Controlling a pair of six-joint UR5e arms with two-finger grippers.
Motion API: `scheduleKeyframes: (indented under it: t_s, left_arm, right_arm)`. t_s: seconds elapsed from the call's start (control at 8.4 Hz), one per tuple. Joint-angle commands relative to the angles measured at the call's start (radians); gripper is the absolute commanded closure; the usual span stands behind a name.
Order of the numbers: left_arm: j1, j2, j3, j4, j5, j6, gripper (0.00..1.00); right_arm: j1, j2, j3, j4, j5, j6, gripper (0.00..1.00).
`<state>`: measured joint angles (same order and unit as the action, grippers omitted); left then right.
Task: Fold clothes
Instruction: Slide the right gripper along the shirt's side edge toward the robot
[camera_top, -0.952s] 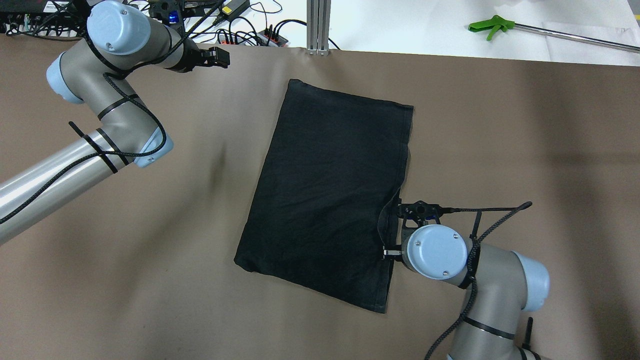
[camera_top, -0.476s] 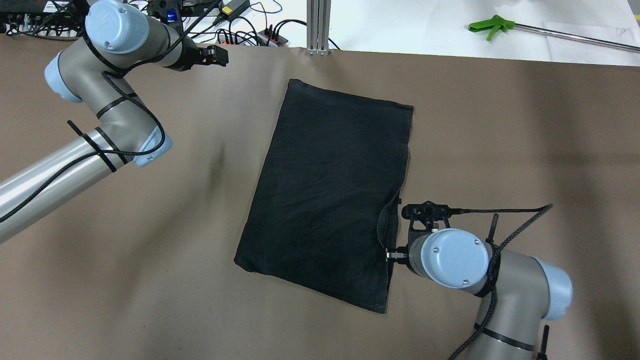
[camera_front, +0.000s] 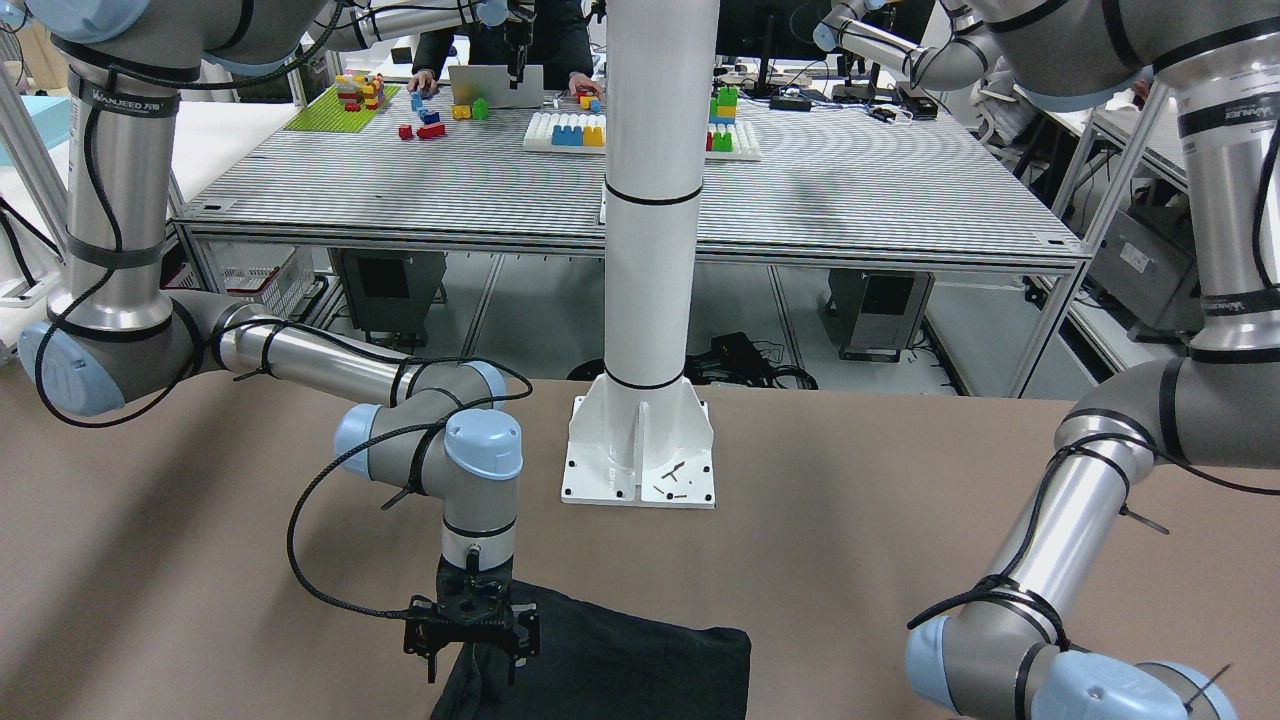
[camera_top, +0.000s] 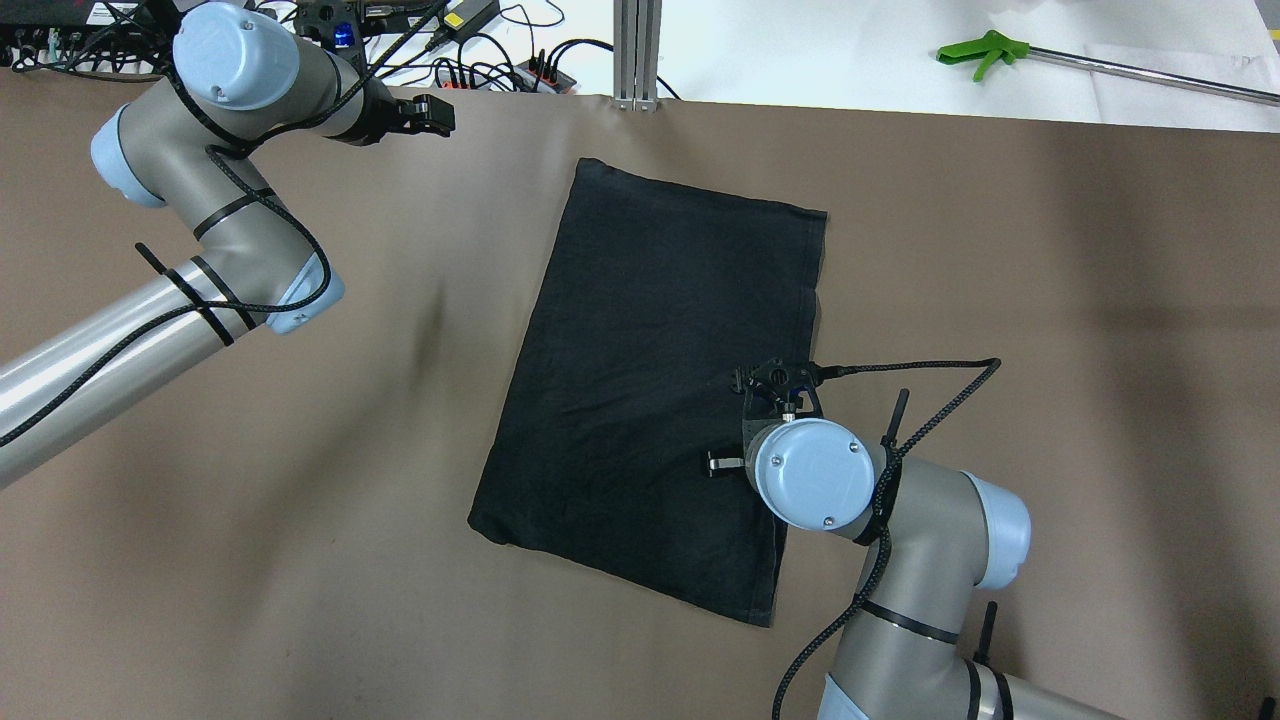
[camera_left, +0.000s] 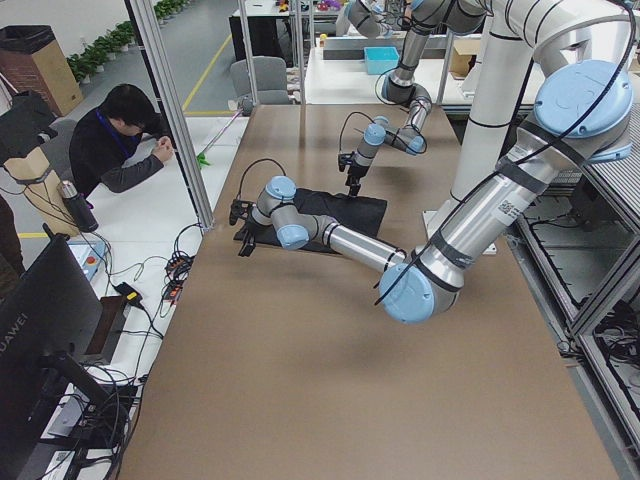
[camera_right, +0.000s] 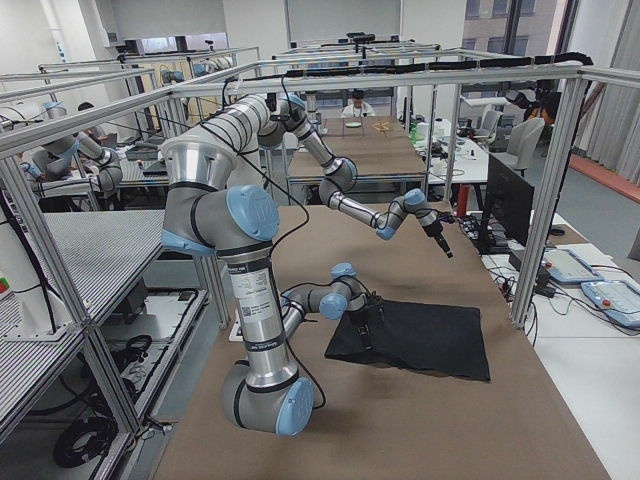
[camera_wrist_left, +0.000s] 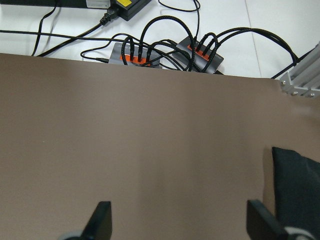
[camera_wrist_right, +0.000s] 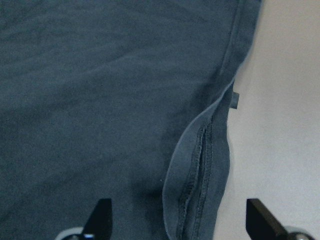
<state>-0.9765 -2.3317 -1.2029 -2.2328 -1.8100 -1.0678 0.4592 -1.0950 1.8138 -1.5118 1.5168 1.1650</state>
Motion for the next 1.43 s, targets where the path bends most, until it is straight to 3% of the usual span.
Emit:
scheduleKeyframes:
  t_s: [0.0,0.36,0.83,1.19,1.31]
  left_arm:
    - [0.001,-0.001,0.008,-0.002,0.000,0.000,0.05]
    - [0.001,-0.014,0.009,0.001,0.001,-0.003,0.05]
    - [-0.004,-0.021,0.011,0.002,0.006,-0.006,0.05]
    - [-0.004,-0.021,0.019,0.001,0.006,-0.004,0.05]
    - [-0.004,-0.026,0.017,0.001,0.005,-0.009,0.05]
  right_arm:
    - [0.019,0.012,-0.089,0.070,-0.017,-0.028,0.05]
    - [0.044,-0.034,-0.071,0.064,0.037,-0.084,0.05]
    - [0.050,-0.236,0.099,0.062,0.049,-0.085,0.05]
    - [0.091,-0.168,0.139,0.074,0.114,-0.033,0.05]
    - [0.091,-0.125,0.139,0.118,0.117,0.078,0.06]
